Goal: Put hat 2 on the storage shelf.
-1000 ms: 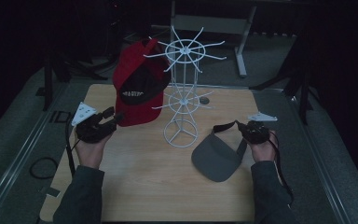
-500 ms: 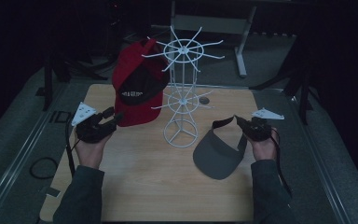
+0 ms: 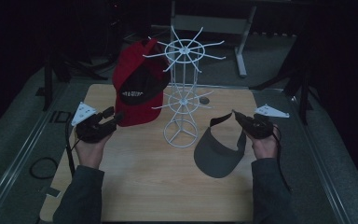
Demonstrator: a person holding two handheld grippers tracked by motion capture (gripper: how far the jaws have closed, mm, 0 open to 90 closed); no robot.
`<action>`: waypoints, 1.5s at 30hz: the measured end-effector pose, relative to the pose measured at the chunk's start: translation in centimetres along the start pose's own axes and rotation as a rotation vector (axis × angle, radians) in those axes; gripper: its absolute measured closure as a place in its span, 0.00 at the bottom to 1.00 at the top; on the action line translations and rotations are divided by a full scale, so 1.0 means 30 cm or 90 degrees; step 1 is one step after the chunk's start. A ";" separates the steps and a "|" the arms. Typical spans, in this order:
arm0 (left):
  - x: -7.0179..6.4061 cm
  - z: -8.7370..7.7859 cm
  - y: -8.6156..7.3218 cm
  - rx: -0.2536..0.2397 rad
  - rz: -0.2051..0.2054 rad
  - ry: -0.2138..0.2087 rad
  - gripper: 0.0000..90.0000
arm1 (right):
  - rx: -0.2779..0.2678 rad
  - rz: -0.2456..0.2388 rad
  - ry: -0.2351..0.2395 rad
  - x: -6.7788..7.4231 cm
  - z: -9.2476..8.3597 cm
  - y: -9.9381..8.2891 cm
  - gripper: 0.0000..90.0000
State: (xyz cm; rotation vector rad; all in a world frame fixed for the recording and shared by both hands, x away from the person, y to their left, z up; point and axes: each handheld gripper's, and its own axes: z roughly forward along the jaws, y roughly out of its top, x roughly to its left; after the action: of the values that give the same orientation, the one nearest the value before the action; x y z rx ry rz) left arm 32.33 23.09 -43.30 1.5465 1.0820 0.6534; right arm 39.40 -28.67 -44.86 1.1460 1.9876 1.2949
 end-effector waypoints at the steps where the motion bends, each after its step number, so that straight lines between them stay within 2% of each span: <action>1: 0.000 0.000 0.000 0.000 0.000 0.000 0.62 | -0.004 -0.001 0.002 0.002 -0.003 0.004 0.98; 19: -0.002 0.004 0.003 0.001 0.002 -0.001 0.62 | -0.058 -0.032 0.046 0.048 -0.065 0.092 0.98; 36: 0.000 0.001 0.003 0.002 0.003 -0.001 0.62 | -0.076 -0.057 0.064 0.071 -0.106 0.147 0.98; 45: -0.001 0.001 0.004 0.003 0.004 0.000 0.62 | -0.090 -0.080 0.070 0.091 -0.133 0.175 0.98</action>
State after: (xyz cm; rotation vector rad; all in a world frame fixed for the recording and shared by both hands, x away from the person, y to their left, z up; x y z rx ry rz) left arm 32.38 23.05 -43.19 1.5550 1.0793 0.6557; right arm 36.89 -27.25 -38.32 0.8878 1.9754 1.4343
